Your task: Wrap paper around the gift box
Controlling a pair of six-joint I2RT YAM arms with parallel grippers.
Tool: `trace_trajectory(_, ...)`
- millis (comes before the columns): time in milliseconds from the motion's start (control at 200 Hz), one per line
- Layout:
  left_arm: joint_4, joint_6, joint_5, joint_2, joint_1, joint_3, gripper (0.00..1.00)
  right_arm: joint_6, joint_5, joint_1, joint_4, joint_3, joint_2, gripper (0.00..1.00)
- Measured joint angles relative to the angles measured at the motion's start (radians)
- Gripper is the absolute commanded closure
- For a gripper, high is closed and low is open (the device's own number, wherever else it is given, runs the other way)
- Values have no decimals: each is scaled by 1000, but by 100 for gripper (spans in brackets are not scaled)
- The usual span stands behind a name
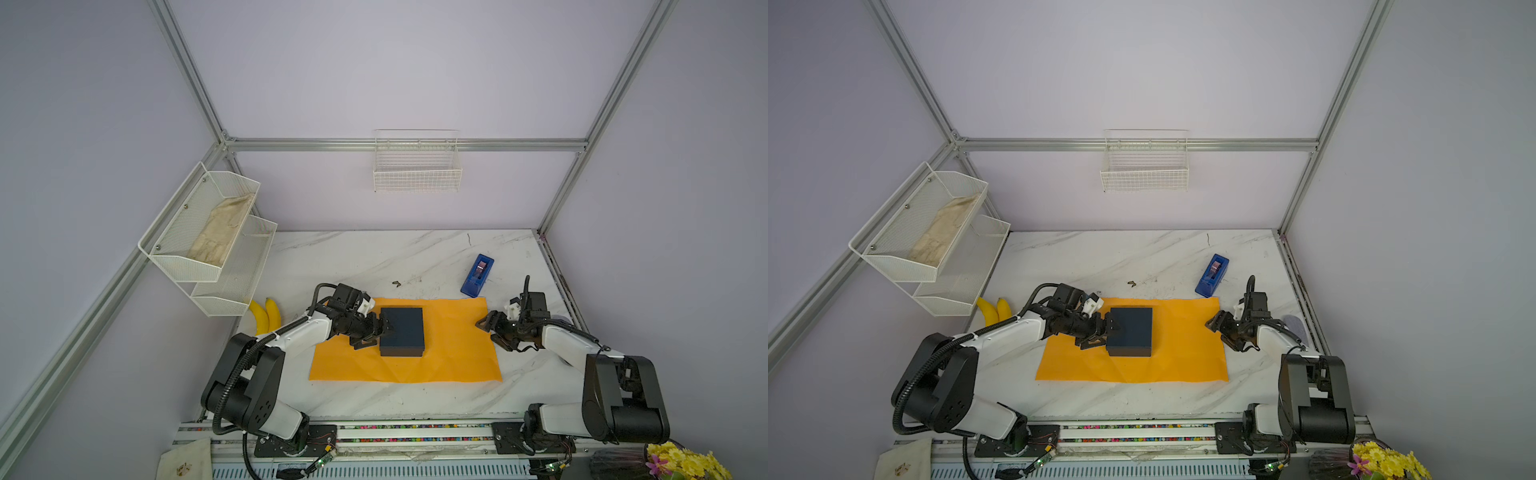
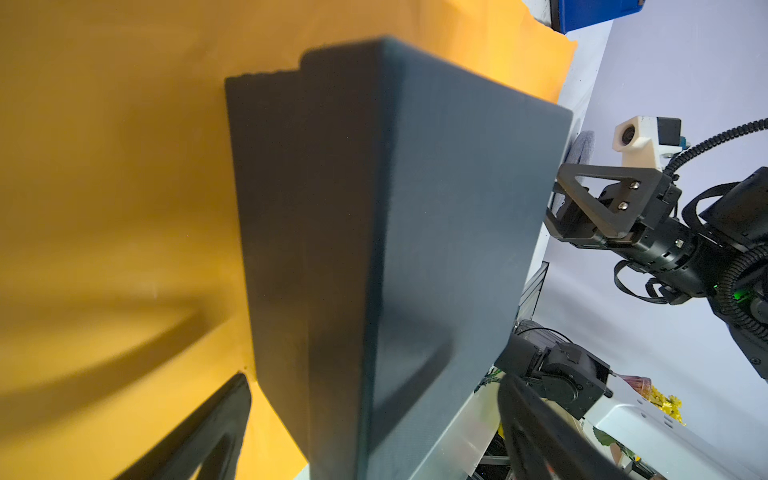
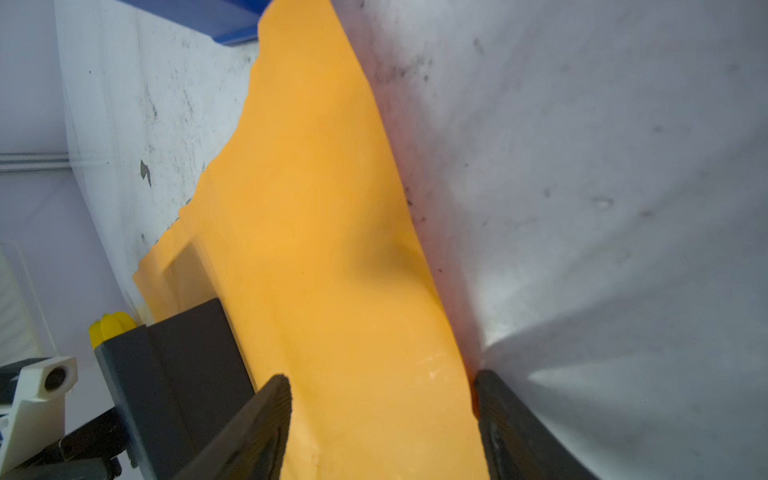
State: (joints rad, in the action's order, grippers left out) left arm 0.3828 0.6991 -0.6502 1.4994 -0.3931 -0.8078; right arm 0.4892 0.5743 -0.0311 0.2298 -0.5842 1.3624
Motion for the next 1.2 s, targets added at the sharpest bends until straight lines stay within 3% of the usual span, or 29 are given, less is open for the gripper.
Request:
trace_trajectory(340,0,-6,0,0,0,0,8,-16,69,0,12,-5,-4,31)
trace_trajectory(735,0,-9,0,0,2,0,8,-43,-150,0,17,-97,85,29)
trace_trajectory(855,0,-9,0,0,6,0,8,-58,-158,0,3,-121,127,36)
trace_trajectory(1200,0,-9,0,-3,12,0,8,-79,-35,-2,-17,-87,134,54)
